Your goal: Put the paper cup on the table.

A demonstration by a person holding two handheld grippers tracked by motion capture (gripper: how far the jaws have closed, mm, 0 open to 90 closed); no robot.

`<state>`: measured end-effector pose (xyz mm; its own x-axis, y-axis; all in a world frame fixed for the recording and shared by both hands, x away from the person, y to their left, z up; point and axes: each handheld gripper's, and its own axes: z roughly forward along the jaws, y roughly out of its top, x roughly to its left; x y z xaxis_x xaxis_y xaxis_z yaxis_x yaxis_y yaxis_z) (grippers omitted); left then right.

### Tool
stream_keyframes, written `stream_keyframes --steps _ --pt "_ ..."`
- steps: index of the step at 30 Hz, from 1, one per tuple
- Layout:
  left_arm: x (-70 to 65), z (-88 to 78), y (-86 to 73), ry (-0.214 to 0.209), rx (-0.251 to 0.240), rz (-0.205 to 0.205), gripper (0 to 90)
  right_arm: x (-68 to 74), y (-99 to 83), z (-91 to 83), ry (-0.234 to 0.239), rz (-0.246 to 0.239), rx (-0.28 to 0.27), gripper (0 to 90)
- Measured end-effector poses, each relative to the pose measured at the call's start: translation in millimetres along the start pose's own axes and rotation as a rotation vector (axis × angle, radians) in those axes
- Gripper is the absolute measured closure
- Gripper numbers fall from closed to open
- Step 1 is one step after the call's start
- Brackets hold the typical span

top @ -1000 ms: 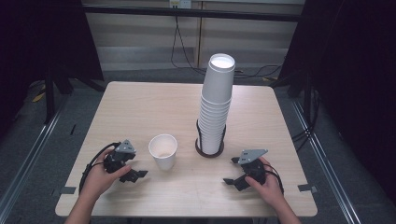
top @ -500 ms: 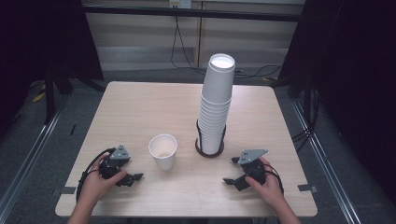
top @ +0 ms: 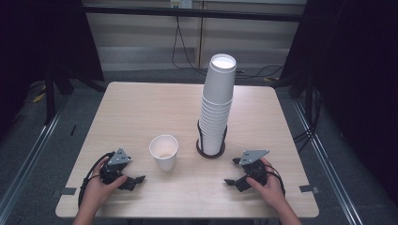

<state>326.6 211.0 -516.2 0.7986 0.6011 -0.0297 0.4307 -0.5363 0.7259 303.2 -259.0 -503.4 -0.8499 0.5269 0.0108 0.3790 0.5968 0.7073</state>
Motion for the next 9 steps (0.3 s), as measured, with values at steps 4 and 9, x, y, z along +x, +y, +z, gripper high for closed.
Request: stream_keyframes --steps 4,9 --pt "-0.3 -0.5 -0.2 0.003 0.000 0.002 4.2 0.2 -0.1 0.1 -0.001 0.002 -0.001 11.5" --pt "-1.3 -1.1 -0.6 0.005 -0.001 -0.002 5.0 0.2 -0.1 0.1 0.000 0.003 -0.001 11.5"
